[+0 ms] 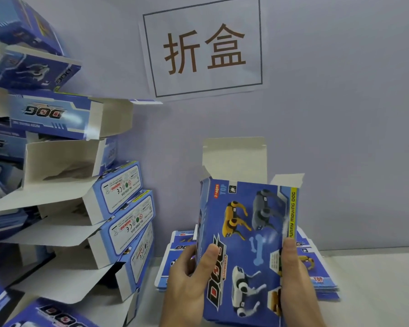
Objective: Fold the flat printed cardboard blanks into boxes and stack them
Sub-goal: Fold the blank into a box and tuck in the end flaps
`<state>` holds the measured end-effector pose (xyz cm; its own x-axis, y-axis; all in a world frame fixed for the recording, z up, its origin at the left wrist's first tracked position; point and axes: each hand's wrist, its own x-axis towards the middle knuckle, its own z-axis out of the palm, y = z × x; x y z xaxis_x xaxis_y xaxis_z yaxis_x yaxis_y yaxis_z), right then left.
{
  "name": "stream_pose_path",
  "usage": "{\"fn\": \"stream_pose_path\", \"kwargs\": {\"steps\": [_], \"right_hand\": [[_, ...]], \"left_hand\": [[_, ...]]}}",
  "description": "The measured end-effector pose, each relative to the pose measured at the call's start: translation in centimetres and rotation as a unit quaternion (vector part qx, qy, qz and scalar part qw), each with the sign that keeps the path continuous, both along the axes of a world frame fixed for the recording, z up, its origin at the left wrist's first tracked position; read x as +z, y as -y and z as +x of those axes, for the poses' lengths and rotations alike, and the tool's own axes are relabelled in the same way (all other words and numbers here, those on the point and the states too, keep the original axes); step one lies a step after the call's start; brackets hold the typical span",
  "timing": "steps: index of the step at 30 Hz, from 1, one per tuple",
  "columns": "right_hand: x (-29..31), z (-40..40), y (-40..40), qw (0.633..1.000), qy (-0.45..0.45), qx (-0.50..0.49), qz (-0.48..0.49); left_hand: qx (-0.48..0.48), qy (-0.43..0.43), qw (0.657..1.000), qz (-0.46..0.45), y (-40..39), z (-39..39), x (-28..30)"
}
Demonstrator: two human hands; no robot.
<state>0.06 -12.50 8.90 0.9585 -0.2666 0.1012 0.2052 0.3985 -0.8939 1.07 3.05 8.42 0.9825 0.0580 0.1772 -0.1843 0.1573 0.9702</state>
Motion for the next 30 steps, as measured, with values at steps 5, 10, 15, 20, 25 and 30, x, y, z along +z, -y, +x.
{"fn": "stream_pose_path", "kwargs": {"steps": [5, 10, 15, 20, 25, 30], "right_hand": [[-0.7, 1.1, 0.1, 0.997, -0.023, -0.034, -0.059], [-0.3, 1.1, 0.5, 0.995, -0.039, -0.039, -0.083], [-0.5, 1.2, 0.8, 0.995, -0.034, -0.028, -0.086], [-0.6, 1.1, 0.9, 0.994, -0.030, -0.021, -0.105], [-0.3, 0.8, 0.9, 0.995, -0.032, -0.008, -0.099], [0.8, 0.1, 0.9, 0.997, -0.038, 0.002, -0.067]], "left_hand": [[-0.014, -0.017, 1.000, 0.006, 0.0, 0.2, -0.2], [-0.011, -0.008, 1.000, 0.006, 0.2, 0.0, -0.4], [-0.005, -0.014, 1.000, -0.009, 0.7, -0.1, -0.3], [-0.013, -0.021, 1.000, -0.003, 0.5, 0.1, -0.4], [-0.004, -0.027, 1.000, -0.012, 0.6, -0.3, 0.0], [0.004, -0.009, 1.000, -0.003, 0.6, -1.6, 1.5]]}}
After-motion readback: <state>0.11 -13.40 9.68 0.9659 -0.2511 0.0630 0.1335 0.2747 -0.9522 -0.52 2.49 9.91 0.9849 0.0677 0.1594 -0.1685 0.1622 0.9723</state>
